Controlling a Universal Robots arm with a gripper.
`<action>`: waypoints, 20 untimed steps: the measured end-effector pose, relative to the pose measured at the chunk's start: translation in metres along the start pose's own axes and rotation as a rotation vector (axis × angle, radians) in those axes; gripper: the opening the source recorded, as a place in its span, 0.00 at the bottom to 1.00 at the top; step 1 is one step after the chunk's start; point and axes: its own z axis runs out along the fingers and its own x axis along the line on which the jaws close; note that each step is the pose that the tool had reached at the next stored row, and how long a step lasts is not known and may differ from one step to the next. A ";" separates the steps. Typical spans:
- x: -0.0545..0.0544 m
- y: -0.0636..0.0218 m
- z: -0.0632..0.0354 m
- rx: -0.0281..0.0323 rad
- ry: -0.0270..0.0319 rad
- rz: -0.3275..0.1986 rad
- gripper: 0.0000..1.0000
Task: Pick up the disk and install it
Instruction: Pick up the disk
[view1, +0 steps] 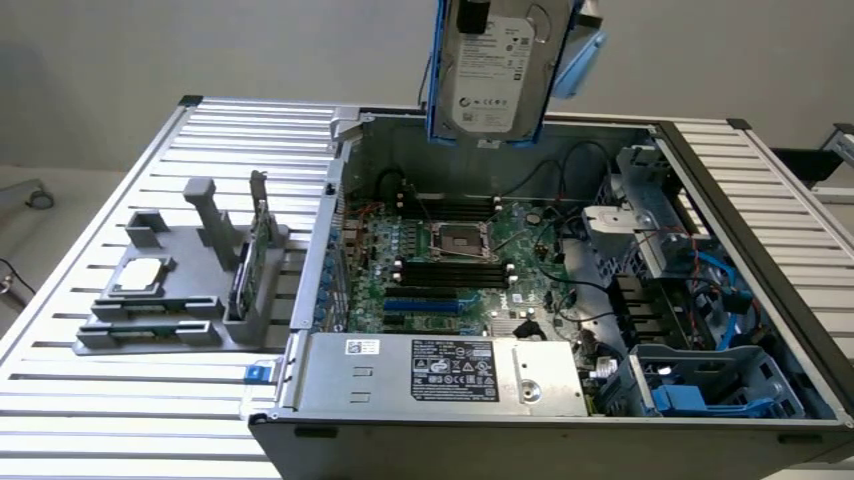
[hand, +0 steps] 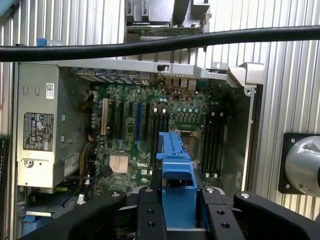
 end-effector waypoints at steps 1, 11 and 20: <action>0.002 -0.0019 0.0001 0.0000 0.0000 0.000 0.32; 0.023 -0.0221 0.0015 0.0001 -0.0005 0.000 0.32; 0.043 -0.0389 0.0022 0.0001 -0.0005 0.000 0.32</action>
